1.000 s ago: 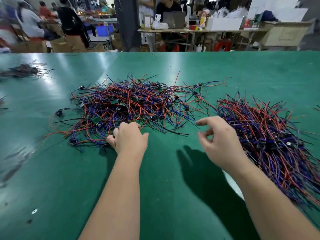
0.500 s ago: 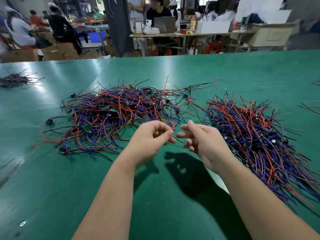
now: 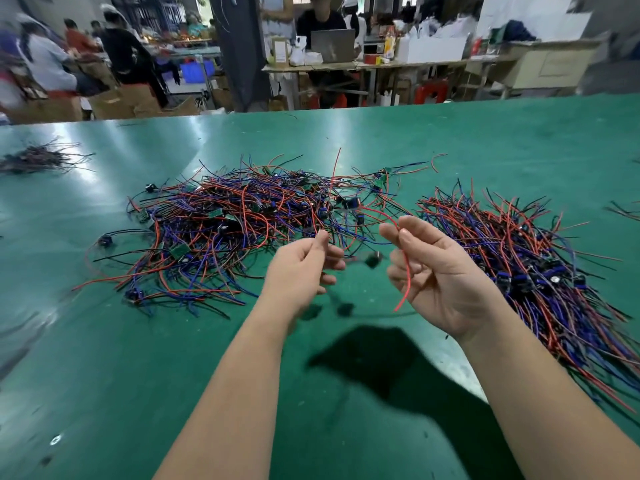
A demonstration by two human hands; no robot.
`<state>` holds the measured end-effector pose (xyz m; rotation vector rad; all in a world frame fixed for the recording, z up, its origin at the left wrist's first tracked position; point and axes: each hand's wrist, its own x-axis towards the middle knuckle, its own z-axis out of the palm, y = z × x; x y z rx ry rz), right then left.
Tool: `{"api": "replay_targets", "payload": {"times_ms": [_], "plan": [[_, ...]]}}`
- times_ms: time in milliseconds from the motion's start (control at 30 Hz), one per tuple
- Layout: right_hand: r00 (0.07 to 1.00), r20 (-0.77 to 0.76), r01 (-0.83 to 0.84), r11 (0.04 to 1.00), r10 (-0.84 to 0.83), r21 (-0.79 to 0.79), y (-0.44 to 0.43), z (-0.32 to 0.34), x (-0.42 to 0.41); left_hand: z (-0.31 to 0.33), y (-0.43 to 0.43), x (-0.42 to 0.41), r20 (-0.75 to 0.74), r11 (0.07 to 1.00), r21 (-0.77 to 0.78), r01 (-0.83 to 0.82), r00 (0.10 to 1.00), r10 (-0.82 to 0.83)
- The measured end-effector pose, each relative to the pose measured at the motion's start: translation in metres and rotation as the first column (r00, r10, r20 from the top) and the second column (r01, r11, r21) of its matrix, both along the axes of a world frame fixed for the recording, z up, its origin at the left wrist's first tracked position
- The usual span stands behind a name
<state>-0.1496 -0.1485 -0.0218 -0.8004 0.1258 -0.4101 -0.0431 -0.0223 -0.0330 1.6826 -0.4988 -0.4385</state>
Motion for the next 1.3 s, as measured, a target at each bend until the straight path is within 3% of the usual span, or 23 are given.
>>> {"api": "replay_targets", "payload": {"times_ms": [100, 200, 333, 500, 667, 833, 967, 1033, 1100, 1200, 1300], "plan": [[0.997, 0.032, -0.070, 0.997, 0.071, -0.014, 0.005, 0.001, -0.001, 0.004, 0.001, -0.003, -0.052, 0.995, -0.072, 0.072, 0.996, -0.076], [0.994, 0.029, -0.106, 0.994, 0.107, -0.040, 0.009, 0.000, -0.002, 0.008, 0.001, -0.008, -0.187, 0.943, -0.277, 0.183, 0.953, -0.239], [0.996, -0.006, -0.094, 0.995, 0.094, -0.029, 0.011, -0.001, -0.001, 0.013, 0.006, -0.009, -0.146, 0.839, -0.506, 0.198, 0.940, -0.310], [0.995, -0.050, -0.088, 0.996, 0.086, -0.024, 0.010, -0.003, 0.001, 0.013, 0.008, -0.008, -0.099, 0.794, -0.567, 0.218, 0.939, -0.328], [0.994, -0.081, -0.083, 0.995, 0.079, -0.051, 0.011, -0.007, 0.002, 0.012, 0.003, -0.006, -0.126, 0.831, -0.553, 0.054, 0.981, -0.147], [0.967, -0.244, -0.007, 0.956, -0.068, -0.293, 0.012, -0.004, 0.001, 0.003, 0.000, 0.001, -0.056, 0.912, -0.409, -0.032, 0.998, 0.010], [0.949, -0.238, 0.094, 0.905, -0.208, -0.414, -0.001, 0.013, 0.002, -0.008, 0.001, 0.008, 0.146, 0.994, -0.104, 0.020, 0.989, -0.005], [0.928, -0.237, 0.136, 0.854, -0.288, -0.502, -0.017, 0.030, 0.012, -0.018, 0.001, 0.012, 0.326, 0.993, 0.114, 0.028, 0.943, -0.065], [0.881, -0.222, 0.187, 0.739, -0.417, -0.648, -0.037, 0.050, 0.031, -0.021, 0.002, 0.011, 0.455, 0.951, 0.300, 0.075, 0.865, -0.211], [0.779, -0.167, 0.220, 0.513, -0.605, -0.829, -0.067, 0.071, 0.065, -0.025, 0.001, 0.007, 0.476, 0.857, 0.459, 0.235, 0.749, -0.460], [0.736, -0.273, 0.044, 0.447, -0.619, -0.894, -0.087, 0.070, 0.082, -0.030, -0.001, 0.002, 0.474, 0.827, 0.507, 0.244, 0.722, -0.504]]}}
